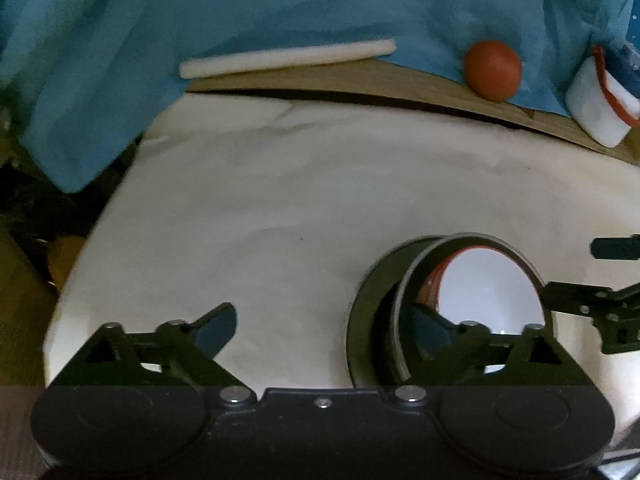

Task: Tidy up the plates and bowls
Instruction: 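Open both grippers to release the steel bowl rim, then withdraw both grippers back from the stacked dishes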

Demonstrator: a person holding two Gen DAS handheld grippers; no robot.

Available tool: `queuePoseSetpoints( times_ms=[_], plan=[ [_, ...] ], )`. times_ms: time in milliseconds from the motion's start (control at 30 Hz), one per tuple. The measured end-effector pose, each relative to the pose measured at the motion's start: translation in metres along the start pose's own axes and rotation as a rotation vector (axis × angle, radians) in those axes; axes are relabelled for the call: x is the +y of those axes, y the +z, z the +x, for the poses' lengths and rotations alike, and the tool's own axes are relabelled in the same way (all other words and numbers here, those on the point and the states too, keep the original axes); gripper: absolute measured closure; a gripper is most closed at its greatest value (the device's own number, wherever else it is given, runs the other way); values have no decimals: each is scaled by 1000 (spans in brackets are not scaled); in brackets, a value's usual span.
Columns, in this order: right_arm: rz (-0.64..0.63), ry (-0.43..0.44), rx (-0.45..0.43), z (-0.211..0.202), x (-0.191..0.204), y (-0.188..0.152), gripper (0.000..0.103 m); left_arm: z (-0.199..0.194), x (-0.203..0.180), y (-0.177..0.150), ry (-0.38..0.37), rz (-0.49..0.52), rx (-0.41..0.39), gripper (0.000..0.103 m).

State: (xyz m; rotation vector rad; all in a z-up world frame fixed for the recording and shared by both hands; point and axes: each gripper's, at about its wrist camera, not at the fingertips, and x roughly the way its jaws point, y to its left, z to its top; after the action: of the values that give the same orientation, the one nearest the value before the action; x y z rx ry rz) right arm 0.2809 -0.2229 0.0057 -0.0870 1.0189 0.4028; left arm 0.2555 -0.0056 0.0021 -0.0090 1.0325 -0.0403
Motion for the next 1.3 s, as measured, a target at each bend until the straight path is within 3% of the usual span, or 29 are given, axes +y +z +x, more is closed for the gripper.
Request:
queuePoseSetpoints(
  times_ms=[433,800,1300],
  plan=[
    [-39,74,-112,-29,-13,-12,1,-38,-15,-24,117,-83,-100,2],
    [-80,153,-214,-62,-17,-31,0,-87,-47,-64,148,-134,-231,1],
    [-100,226,-290,-98,-16,-67,0,-132,-70,-105,159,-157,-317,1]
  ],
)
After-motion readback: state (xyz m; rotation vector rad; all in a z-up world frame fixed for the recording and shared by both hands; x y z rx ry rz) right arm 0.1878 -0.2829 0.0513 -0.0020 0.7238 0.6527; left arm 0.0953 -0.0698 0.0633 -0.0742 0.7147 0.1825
